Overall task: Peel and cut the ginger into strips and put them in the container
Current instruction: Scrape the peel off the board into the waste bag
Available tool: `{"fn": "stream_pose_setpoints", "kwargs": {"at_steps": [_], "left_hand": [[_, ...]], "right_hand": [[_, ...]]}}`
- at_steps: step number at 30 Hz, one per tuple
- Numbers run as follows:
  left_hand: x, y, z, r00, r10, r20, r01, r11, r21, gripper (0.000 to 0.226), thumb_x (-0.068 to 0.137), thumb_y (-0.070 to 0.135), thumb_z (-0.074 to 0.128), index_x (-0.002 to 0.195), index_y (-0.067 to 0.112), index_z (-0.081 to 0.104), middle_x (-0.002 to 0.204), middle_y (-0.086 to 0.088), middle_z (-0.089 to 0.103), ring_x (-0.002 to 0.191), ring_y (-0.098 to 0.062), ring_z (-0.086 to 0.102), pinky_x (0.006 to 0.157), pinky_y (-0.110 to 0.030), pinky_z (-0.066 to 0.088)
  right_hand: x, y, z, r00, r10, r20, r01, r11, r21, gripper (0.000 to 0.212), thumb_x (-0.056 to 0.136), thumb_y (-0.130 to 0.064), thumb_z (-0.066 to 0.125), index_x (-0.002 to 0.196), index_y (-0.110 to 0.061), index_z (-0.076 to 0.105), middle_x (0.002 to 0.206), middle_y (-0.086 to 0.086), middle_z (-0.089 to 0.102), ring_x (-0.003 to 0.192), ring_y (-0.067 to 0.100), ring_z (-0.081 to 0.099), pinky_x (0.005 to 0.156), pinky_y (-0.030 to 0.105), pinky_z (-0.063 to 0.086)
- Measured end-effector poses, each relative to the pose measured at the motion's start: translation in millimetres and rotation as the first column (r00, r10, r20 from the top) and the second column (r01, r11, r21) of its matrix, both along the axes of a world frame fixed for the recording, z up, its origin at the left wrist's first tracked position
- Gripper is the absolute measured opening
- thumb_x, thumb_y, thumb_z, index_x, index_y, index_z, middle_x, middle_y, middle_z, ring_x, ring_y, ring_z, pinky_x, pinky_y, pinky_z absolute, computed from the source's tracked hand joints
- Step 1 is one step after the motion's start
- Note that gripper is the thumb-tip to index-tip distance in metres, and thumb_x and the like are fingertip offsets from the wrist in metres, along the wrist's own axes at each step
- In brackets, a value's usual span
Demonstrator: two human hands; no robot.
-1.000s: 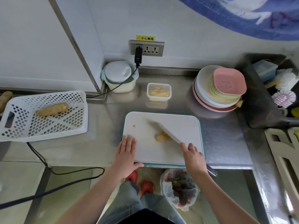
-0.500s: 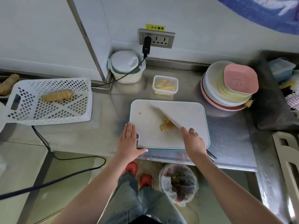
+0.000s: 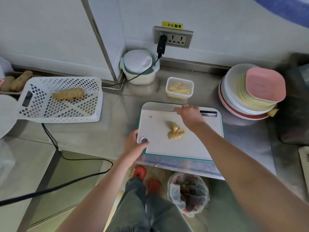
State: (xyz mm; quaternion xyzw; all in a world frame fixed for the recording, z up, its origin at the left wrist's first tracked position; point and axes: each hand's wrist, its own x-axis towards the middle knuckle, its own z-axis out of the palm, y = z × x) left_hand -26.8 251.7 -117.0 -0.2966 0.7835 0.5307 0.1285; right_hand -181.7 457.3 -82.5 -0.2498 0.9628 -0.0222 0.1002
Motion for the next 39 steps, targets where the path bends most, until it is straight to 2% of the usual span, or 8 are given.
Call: {"fn": "stream_pose_setpoints", "kwargs": {"at_steps": [4, 9, 13, 17, 20, 23, 27, 39], "left_hand": [[-16, 10, 12, 0.975, 0.221, 0.019, -0.220, 0.951, 0.218, 0.038, 0.082, -0.006, 0.053, 0.117, 0.008, 0.056, 0.109, -0.013, 0.066, 0.086, -0.018, 0.063, 0.062, -0.023, 0.046], [-11, 34, 12, 0.982, 0.177, 0.069, -0.189, 0.940, 0.283, 0.064, 0.085, -0.014, 0.044, 0.144, 0.010, 0.030, 0.138, -0.007, 0.047, 0.119, -0.019, 0.049, 0.093, -0.027, 0.042], [-11, 59, 7, 0.980, -0.191, 0.048, 0.191, 0.982, 0.000, 0.063, 0.092, 0.005, 0.048, 0.149, 0.013, 0.021, 0.141, -0.007, 0.037, 0.125, -0.021, 0.041, 0.105, -0.033, 0.036], [-12, 60, -1, 0.897, -0.438, 0.069, 0.438, 0.852, -0.288, 0.077, 0.085, 0.019, 0.066, 0.148, 0.011, 0.023, 0.136, -0.007, 0.031, 0.122, -0.025, 0.042, 0.105, -0.036, 0.037], [-11, 62, -3, 0.912, -0.408, 0.045, 0.403, 0.868, -0.290, 0.089, 0.074, 0.013, 0.076, 0.146, 0.011, 0.025, 0.138, -0.006, 0.030, 0.120, -0.025, 0.045, 0.102, -0.038, 0.042], [-7, 65, -3, 0.918, -0.395, 0.025, 0.385, 0.879, -0.282, 0.089, 0.072, 0.009, 0.077, 0.145, 0.010, 0.027, 0.139, -0.005, 0.030, 0.121, -0.026, 0.045, 0.103, -0.038, 0.042], [-4, 67, 0, 0.920, -0.393, 0.008, 0.378, 0.878, -0.293, 0.087, 0.072, 0.005, 0.077, 0.145, 0.010, 0.029, 0.139, -0.007, 0.032, 0.115, -0.027, 0.048, 0.102, -0.038, 0.042], [3, 76, 3, 0.929, -0.371, -0.004, 0.357, 0.896, -0.264, 0.085, 0.074, 0.002, 0.074, 0.145, 0.012, 0.028, 0.136, -0.008, 0.033, 0.105, -0.025, 0.050, 0.099, -0.036, 0.044]], "right_hand": [[23, 29, -19, 0.998, 0.062, -0.011, -0.062, 0.996, -0.059, 0.056, 0.081, 0.013, 0.041, 0.122, -0.019, 0.059, 0.105, 0.013, 0.055, 0.098, 0.035, 0.052, 0.090, 0.038, 0.036], [55, 107, -22, 0.994, 0.054, -0.092, -0.061, 0.995, -0.074, 0.052, 0.069, 0.014, 0.046, 0.106, -0.013, 0.071, 0.084, 0.013, 0.058, 0.071, 0.037, 0.057, 0.074, 0.042, 0.047], [48, 142, -14, 0.993, -0.037, -0.116, 0.026, 0.996, -0.090, 0.051, 0.072, 0.019, 0.063, 0.106, -0.017, 0.073, 0.085, 0.010, 0.062, 0.076, 0.039, 0.057, 0.078, 0.041, 0.048], [34, 133, -12, 0.987, -0.028, -0.158, 0.006, 0.991, -0.137, 0.051, 0.070, 0.022, 0.061, 0.102, -0.015, 0.074, 0.085, 0.012, 0.064, 0.078, 0.041, 0.058, 0.088, 0.048, 0.048], [45, 137, -18, 0.986, 0.056, -0.157, -0.071, 0.993, -0.094, 0.058, 0.062, 0.028, 0.058, 0.101, -0.011, 0.074, 0.093, 0.015, 0.068, 0.082, 0.041, 0.062, 0.096, 0.053, 0.046], [73, 156, -24, 0.990, -0.010, -0.140, -0.006, 0.994, -0.112, 0.059, 0.063, 0.030, 0.059, 0.104, -0.010, 0.073, 0.100, 0.014, 0.069, 0.084, 0.043, 0.062, 0.085, 0.051, 0.052], [100, 176, -21, 0.983, -0.024, -0.181, 0.004, 0.994, -0.108, 0.064, 0.048, 0.031, 0.066, 0.096, -0.010, 0.075, 0.092, 0.011, 0.071, 0.072, 0.038, 0.064, 0.072, 0.045, 0.055], [140, 212, -22, 0.979, -0.037, -0.200, 0.026, 0.998, -0.057, 0.072, 0.031, 0.030, 0.067, 0.091, -0.008, 0.074, 0.084, 0.011, 0.068, 0.071, 0.037, 0.063, 0.071, 0.042, 0.053]]}}
